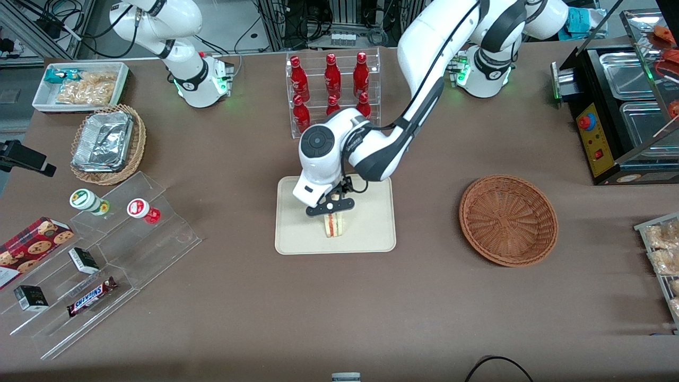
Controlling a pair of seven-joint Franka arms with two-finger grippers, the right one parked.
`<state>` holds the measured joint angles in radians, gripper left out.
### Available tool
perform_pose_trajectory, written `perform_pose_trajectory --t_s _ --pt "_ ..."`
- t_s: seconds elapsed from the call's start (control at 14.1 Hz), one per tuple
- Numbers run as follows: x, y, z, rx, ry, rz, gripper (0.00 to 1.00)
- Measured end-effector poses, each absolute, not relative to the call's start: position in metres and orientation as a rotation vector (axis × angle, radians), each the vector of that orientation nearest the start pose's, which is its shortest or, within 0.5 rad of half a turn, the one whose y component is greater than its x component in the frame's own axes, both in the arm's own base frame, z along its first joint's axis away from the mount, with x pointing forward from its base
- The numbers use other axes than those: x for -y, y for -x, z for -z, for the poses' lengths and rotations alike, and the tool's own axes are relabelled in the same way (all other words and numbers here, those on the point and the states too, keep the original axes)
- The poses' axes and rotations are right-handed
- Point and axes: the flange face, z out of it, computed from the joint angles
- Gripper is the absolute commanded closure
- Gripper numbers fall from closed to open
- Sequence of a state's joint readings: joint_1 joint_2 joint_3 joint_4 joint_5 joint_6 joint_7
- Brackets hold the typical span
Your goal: Place sandwich from basket to tray
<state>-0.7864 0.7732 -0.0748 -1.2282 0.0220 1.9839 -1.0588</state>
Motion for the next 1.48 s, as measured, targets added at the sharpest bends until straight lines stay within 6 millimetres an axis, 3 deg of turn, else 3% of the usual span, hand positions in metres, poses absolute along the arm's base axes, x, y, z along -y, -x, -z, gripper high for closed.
perform_pose_trajectory --t_s 0.14,0.28,0.49,0.71,1.13,1.48 --pt "0.537 -0.507 -0.337 0.375 3.086 -0.076 0.0" --pt "0.503 -0.52 -0.35 0.418 3.056 -0.093 0.0" --pt "0.439 -0.537 -0.354 0.35 3.032 -0.143 0.0" --pt "0.365 -0.547 -0.371 0.251 3.039 -0.191 0.0" --pt "0.226 -0.539 -0.429 0.084 3.024 -0.364 0.0" --pt "0.144 -0.533 -0.485 0.009 3.045 -0.423 0.0"
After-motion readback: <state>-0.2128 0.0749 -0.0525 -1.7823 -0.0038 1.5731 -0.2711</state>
